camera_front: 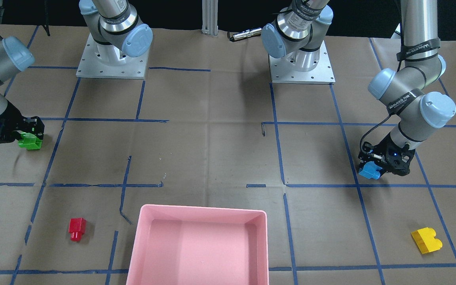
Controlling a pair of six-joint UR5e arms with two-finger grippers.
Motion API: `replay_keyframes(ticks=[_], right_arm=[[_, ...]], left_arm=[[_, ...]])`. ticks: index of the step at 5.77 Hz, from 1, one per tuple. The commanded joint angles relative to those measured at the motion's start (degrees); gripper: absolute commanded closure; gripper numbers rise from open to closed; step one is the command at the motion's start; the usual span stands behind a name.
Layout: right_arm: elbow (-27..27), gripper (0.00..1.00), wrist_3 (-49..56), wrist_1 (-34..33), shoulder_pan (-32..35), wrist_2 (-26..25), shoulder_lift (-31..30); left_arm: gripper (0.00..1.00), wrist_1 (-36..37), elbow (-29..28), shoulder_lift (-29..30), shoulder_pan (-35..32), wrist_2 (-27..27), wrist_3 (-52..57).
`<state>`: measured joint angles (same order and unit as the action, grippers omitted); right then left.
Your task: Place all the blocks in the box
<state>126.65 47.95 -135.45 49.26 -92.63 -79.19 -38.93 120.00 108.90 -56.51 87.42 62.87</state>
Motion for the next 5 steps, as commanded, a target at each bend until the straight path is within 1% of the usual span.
replay_keyframes(ticks=[1, 2, 3, 4, 5], right_arm=[[-6.4, 0.91, -0.1, 7.8, 0.7, 0.3, -3.1], [-11.5, 0.92, -1.1, 13.0, 2.9, 3.1, -5.6], [-18.8, 0.94, -6.4, 19.7, 5.6, 11.5, -5.9], [-26.6, 0.94, -15.6, 25.1, 9.4, 13.4, -5.2], [-32.5, 0.93, -17.4, 27.9, 14.0, 12.6, -4.1]], left_arm=[[0.74, 0.3, -0.8, -0.3, 0.0, 0.1, -0.1], [0.74, -1.3, -4.6, -1.7, -0.3, 0.1, -0.8], [0.74, -9.9, -12.3, -1.9, -0.7, 0.1, -1.4], [0.74, -19.9, -21.6, -1.2, -1.0, -0.1, -3.7], [0.74, -27.6, -29.2, -0.4, -1.2, -0.4, -6.7]])
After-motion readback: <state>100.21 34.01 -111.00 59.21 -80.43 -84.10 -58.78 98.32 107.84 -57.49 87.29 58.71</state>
